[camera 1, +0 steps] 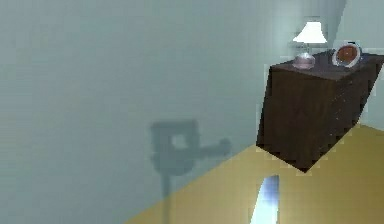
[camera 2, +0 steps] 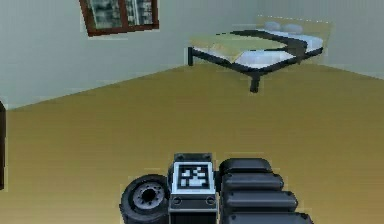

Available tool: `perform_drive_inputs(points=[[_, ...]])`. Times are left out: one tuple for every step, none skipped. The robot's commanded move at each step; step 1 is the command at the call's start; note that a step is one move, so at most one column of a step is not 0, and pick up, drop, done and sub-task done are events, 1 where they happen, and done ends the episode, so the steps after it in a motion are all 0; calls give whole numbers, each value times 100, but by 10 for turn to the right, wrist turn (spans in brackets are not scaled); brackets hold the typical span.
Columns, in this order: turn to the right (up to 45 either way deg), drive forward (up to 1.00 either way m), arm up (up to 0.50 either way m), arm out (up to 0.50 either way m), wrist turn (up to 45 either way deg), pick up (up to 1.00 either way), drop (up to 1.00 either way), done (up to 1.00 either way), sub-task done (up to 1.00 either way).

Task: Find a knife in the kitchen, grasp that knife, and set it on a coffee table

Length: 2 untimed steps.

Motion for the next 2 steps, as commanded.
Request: perform_drive_inputs(points=[[0,60,0,0,0,0,0,0,0],[450,0,0,0,0,0,0,0,0]])
